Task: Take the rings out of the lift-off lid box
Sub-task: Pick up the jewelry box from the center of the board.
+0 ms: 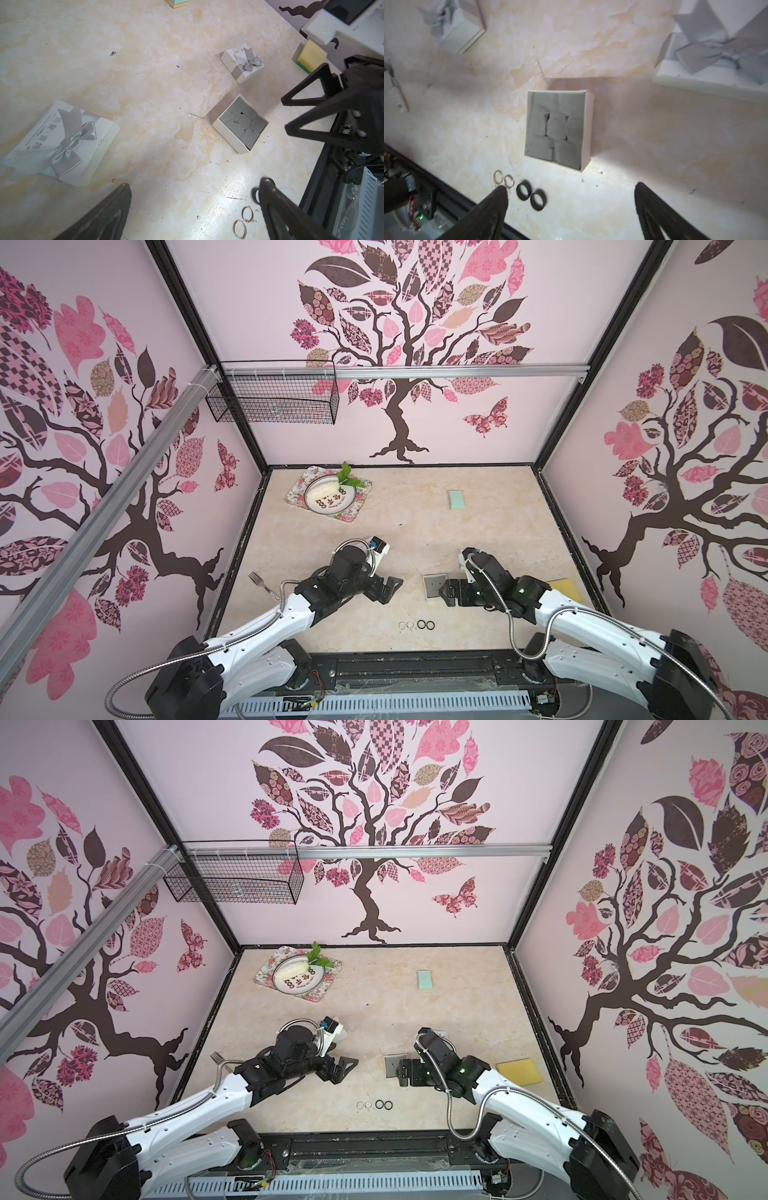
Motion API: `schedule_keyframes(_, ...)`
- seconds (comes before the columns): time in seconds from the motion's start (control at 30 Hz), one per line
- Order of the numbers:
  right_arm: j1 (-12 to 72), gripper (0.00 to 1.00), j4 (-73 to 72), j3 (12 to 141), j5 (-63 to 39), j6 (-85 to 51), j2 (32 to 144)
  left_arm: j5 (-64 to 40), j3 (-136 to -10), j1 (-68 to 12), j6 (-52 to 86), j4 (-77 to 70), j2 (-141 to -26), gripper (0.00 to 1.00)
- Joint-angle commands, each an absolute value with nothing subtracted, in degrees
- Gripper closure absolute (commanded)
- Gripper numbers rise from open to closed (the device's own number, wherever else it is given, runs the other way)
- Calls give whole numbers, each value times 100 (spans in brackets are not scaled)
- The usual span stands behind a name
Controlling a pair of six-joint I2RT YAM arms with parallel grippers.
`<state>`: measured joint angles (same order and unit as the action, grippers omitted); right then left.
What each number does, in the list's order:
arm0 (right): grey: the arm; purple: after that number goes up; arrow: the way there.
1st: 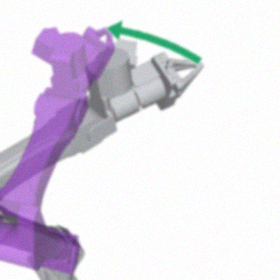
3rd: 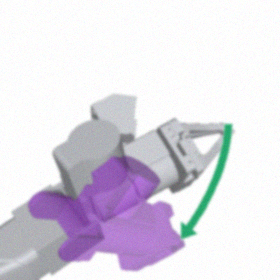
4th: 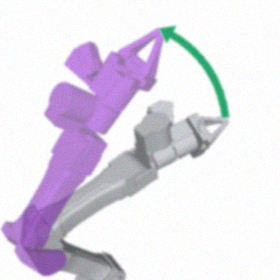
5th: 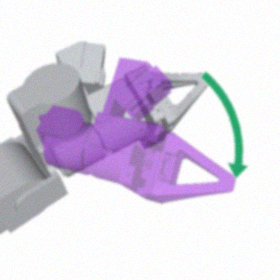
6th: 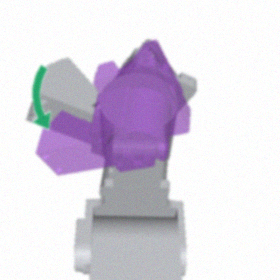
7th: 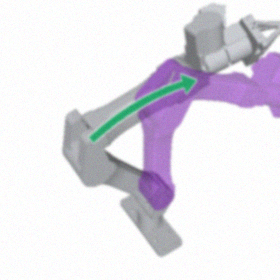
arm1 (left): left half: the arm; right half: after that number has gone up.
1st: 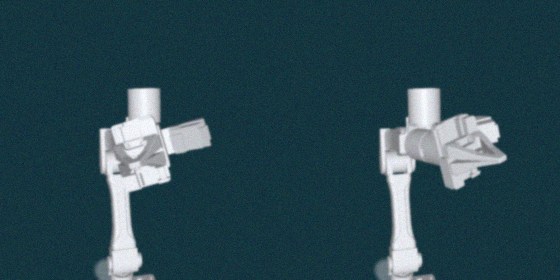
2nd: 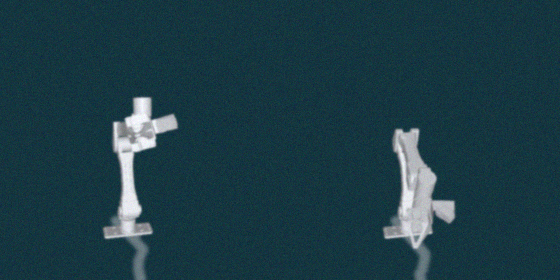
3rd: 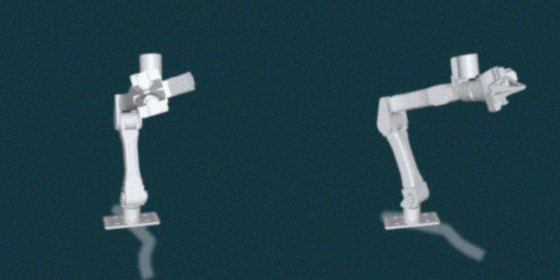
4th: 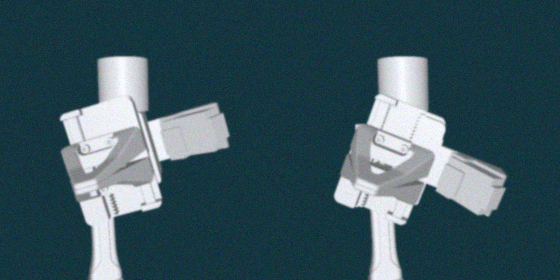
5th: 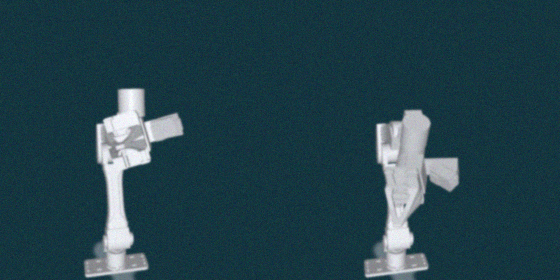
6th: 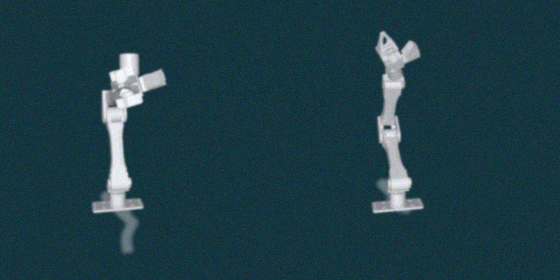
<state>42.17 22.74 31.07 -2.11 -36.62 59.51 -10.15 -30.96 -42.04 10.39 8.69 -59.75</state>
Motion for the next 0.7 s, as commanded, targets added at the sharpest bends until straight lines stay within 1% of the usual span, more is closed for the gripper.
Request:
schedule_keyframes(0.0,4159,14,1976,3452,243,-3390,6423,-1002,-3045,-4188,1010,850,-5959,2)
schedule_keyframes(0.13,4149,34,1643,3555,289,-3309,6923,-1001,-3039,-4175,1011,860,-5897,2)
schedule_keyframes(0.33,4141,59,1301,3504,213,-3347,7334,-993,-3019,-4175,1015,850,-5897,2)
schedule_keyframes(0.57,4146,75,1087,3463,204,-3374,7704,-995,-2999,-4166,1017,808,-5928,2)
schedule_keyframes(0.67,4144,80,1060,3493,185,-3381,7881,-994,-2983,-4166,1011,800,-5938,2)
